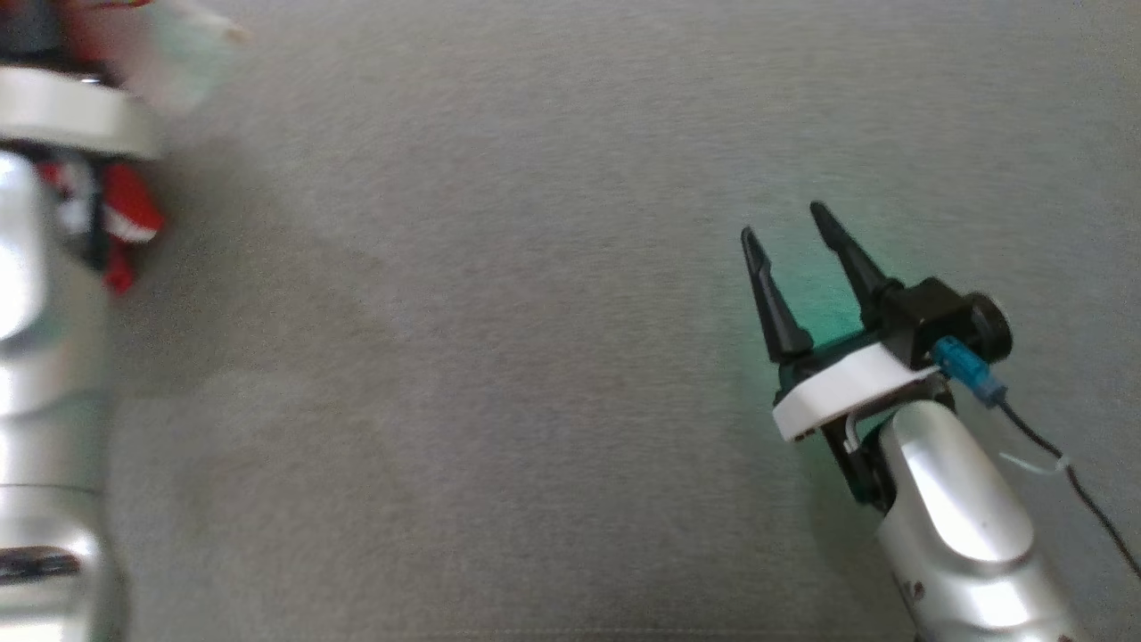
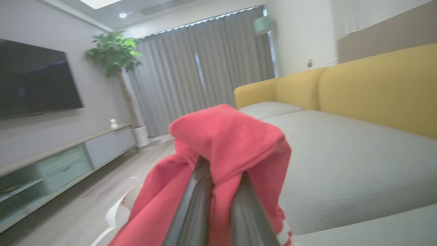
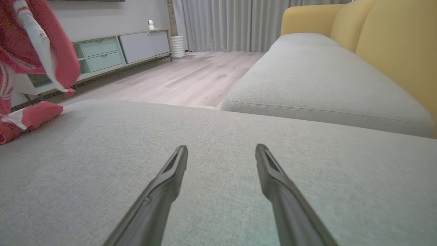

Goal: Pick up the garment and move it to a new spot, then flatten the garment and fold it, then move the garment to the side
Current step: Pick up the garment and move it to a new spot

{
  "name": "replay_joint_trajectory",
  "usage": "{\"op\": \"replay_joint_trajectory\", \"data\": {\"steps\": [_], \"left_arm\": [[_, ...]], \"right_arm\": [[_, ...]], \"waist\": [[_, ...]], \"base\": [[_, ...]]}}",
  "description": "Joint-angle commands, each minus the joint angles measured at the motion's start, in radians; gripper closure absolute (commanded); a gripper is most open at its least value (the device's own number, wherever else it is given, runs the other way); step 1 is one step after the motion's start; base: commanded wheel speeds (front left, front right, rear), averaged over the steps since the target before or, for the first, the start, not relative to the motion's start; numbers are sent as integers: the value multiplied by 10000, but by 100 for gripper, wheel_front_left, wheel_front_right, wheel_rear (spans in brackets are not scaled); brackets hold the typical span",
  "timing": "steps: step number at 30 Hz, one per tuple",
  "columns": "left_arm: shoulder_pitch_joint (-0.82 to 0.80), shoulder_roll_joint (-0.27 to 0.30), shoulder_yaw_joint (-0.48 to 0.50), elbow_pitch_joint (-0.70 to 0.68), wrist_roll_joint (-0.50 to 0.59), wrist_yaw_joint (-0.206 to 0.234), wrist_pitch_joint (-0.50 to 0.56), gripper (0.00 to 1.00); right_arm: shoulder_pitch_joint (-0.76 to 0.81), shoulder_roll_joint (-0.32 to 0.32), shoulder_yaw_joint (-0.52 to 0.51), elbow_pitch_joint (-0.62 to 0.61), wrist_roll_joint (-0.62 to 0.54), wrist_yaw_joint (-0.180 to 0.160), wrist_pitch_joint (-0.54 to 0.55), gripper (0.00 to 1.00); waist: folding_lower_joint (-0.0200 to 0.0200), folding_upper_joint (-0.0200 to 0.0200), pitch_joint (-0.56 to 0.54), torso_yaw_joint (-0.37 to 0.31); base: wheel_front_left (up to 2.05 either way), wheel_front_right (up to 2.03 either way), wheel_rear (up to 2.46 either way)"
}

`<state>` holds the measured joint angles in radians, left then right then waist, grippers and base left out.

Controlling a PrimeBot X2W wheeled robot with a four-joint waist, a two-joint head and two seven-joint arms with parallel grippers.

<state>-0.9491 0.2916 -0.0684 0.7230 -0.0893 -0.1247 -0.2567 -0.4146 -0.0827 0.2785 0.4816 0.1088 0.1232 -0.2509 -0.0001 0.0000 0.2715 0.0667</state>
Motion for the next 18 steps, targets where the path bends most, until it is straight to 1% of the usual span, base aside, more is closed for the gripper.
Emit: {"op": "replay_joint_trajectory", "data": {"steps": [1, 3, 6, 10, 13, 17, 18], "left_arm": [[-289, 147, -65, -586, -90, -47, -48, 100], [-223, -215, -577, -1061, -196, -53, -48, 100], [4, -948, -1279, -1584, -555, -56, -49, 100], [364, -1835, -2117, -1945, -1071, -57, -50, 100], [685, -2220, -2821, -2022, -1499, -58, -50, 100], [1319, -2386, -3693, -1794, -1842, -56, -50, 100], [1499, -2397, -3835, -1732, -1865, -26, -50, 64]], "right_arm": [[116, 148, 135, -263, 79, 75, -109, 0], [165, 188, 41, -302, 101, 75, -109, 0], [219, 244, -79, -347, 142, 75, -109, 0], [307, 295, -35, -379, 218, 75, -109, 0], [366, 312, -37, -402, 281, 75, -109, 0], [458, 320, -74, -441, 382, 75, -109, 0], [472, 321, -89, -463, 402, 75, -109, 0]], "waist": [[1, 0, -315, -482], [1, 0, -388, -819], [1, 0, -484, -1388], [1, 0, -510, -2120], [1, 0, -502, -2590], [1, 0, -484, -2911], [1, 0, -475, -2934]], "base": [[0, 0, 0], [0, 0, 0], [0, 0, 0], [0, 0, 0], [0, 0, 0], [0, 0, 0], [0, 0, 0]]}}
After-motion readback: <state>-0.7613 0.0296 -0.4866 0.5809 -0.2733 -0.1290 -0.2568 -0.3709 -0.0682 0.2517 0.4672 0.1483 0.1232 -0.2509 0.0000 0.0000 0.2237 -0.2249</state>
